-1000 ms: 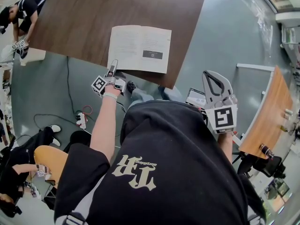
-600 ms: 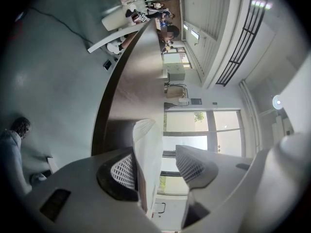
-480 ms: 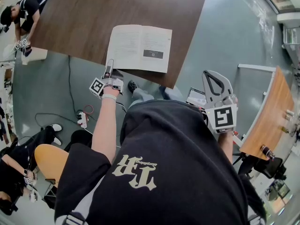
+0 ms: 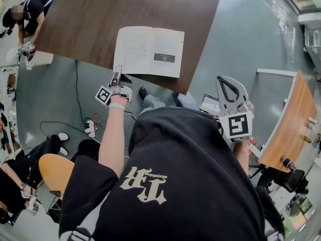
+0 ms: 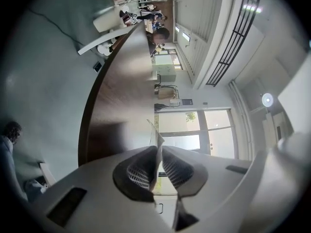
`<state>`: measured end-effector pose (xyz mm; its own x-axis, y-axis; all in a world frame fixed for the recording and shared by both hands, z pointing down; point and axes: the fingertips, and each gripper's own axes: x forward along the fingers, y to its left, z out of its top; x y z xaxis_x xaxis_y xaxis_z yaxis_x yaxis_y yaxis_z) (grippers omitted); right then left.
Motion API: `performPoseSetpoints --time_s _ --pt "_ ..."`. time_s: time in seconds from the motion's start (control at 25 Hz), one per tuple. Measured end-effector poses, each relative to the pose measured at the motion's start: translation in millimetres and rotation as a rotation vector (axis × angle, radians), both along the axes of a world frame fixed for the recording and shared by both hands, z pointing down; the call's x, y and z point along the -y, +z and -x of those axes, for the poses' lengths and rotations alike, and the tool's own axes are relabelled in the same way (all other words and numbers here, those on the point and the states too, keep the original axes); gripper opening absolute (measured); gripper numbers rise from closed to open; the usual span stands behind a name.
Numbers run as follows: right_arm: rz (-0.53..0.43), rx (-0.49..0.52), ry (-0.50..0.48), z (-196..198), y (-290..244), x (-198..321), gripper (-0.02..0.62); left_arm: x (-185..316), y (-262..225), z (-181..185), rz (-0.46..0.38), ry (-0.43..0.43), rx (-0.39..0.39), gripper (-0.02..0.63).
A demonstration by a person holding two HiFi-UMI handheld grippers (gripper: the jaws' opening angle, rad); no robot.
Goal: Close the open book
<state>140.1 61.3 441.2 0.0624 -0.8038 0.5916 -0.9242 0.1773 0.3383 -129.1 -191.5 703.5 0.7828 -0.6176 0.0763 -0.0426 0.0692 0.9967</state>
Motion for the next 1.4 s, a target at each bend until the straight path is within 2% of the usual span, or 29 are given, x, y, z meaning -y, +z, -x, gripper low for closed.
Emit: performPoseSetpoints --time_s 0.2,0.92,1.4 --pt "-0.004 0.003 0.0 -1 0 -2 -0.011 -6 -11 -4 -0.014 0.014 -0.015 0.023" --pt "-0.013 0.009 0.003 -9 3 -3 -0.012 -32 -45 -35 -0.059 0.121 -0.095 0.017" --pt "-0.003 0.012 0.002 -7 7 -7 -0.011 -56 -49 -67 -0.071 0.261 -0.093 0.017"
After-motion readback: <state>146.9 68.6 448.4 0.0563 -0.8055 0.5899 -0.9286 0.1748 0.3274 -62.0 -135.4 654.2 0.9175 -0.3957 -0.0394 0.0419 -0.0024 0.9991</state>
